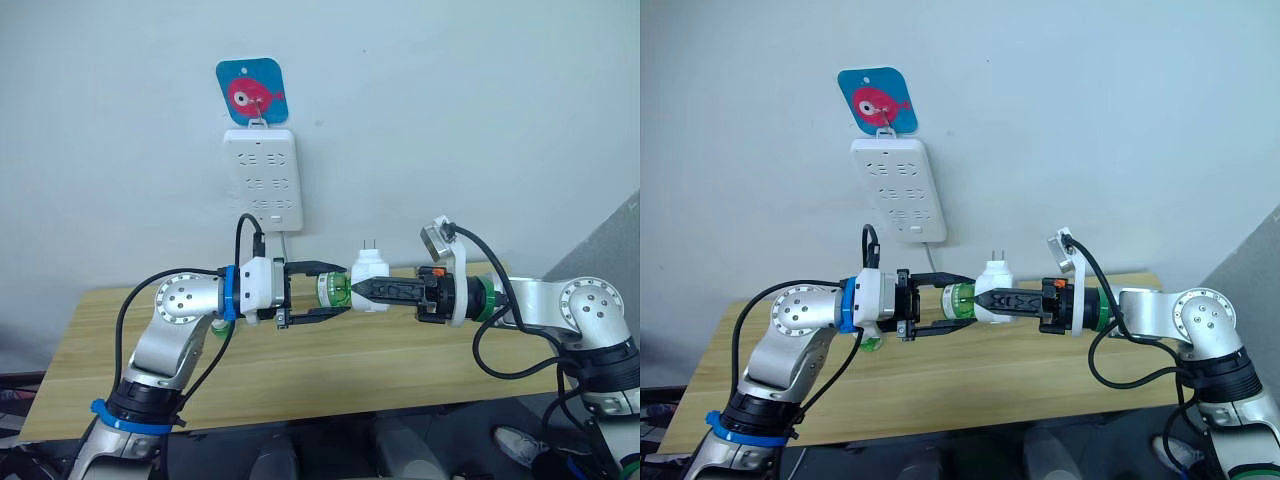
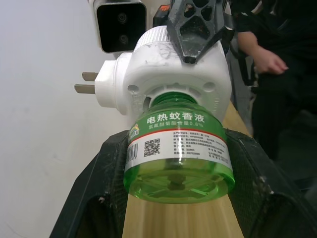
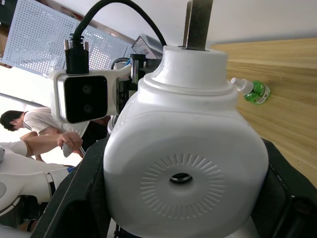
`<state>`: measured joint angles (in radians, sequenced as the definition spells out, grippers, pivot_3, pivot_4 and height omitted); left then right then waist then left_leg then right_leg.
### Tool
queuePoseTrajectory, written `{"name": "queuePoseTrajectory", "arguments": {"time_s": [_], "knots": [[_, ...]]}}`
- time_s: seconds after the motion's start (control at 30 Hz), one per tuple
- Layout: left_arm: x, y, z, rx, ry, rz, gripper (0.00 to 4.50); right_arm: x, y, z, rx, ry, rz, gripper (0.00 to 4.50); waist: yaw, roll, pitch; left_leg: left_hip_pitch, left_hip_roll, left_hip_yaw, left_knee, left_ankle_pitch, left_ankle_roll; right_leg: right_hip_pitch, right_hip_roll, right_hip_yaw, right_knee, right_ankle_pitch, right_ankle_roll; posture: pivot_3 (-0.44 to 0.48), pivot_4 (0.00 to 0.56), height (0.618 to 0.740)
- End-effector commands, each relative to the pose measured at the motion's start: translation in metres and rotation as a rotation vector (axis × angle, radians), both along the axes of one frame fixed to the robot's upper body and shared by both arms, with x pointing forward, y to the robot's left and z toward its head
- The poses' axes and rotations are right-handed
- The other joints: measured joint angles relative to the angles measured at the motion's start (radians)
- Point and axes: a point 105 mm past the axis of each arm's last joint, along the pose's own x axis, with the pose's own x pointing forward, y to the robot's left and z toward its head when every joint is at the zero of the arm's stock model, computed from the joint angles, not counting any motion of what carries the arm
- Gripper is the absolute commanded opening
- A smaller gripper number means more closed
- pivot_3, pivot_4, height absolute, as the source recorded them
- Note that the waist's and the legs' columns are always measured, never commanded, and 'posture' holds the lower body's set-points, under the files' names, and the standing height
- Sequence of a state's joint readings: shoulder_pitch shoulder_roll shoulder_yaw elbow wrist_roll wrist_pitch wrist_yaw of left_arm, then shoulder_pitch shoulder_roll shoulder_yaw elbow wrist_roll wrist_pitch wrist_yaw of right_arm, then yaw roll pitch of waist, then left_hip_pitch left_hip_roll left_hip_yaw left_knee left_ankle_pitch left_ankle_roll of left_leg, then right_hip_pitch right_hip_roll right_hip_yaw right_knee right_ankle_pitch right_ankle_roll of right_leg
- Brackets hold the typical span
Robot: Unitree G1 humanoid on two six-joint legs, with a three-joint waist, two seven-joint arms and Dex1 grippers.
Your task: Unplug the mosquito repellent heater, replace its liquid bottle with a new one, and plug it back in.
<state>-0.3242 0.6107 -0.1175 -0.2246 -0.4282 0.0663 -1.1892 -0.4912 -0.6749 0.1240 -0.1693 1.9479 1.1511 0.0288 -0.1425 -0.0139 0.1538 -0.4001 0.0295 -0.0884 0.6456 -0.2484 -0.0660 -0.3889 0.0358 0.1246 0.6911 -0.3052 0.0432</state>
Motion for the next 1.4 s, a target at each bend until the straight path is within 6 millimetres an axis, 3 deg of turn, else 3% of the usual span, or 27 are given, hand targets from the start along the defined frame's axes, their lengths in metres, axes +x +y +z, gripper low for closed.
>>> {"name": "queuePoseTrajectory", "arguments": {"time_s": [0.03,0.2,0.4,0.67,0.97,1.4], "knots": [[0.000,0.007,0.012,0.037,0.226,0.020,2.29,-0.006,0.000,0.012,0.012,-0.040,0.043,3.05,-0.001,0.000,0.000,0.000,0.000,0.000,0.000,0.000,0.000,0.000,0.000,0.000,0.000,0.000,0.001,-0.114,0.109,0.740],[-0.004,0.012,0.022,0.105,0.585,0.003,2.29,-0.021,-0.001,0.012,-0.034,-0.071,0.134,3.05,0.000,0.000,0.000,0.000,0.000,-0.001,0.000,0.000,0.000,0.000,0.000,-0.001,0.001,-0.003,0.004,-0.112,0.108,0.740],[-0.007,0.011,0.026,0.104,0.805,-0.020,2.29,-0.031,0.000,0.014,-0.052,-0.124,0.194,3.05,-0.001,0.000,0.000,0.000,0.000,-0.002,0.000,0.000,0.000,0.000,0.001,-0.002,0.001,-0.003,0.004,-0.117,0.108,0.740],[-0.014,0.023,0.023,0.130,0.950,-0.010,2.29,-0.028,-0.004,0.015,-0.059,-0.152,0.175,3.05,0.001,0.000,0.000,0.000,0.000,-0.001,0.000,0.000,0.000,0.000,0.001,-0.001,0.001,-0.003,0.004,-0.117,0.108,0.740],[-0.012,0.031,0.026,0.042,1.151,0.025,2.29,-0.034,-0.002,0.018,-0.073,-0.224,0.232,3.05,0.002,0.000,0.000,0.000,0.000,-0.002,0.000,0.000,0.000,0.000,0.001,-0.002,0.001,-0.003,0.004,-0.115,0.110,0.740],[-0.007,0.038,0.025,-0.009,1.240,0.057,2.29,-0.033,-0.003,0.017,-0.080,-0.259,0.235,3.05,0.003,0.000,0.000,0.000,0.000,-0.002,0.000,0.000,0.000,0.000,0.001,-0.001,0.001,-0.003,0.004,-0.117,0.111,0.740]]}}
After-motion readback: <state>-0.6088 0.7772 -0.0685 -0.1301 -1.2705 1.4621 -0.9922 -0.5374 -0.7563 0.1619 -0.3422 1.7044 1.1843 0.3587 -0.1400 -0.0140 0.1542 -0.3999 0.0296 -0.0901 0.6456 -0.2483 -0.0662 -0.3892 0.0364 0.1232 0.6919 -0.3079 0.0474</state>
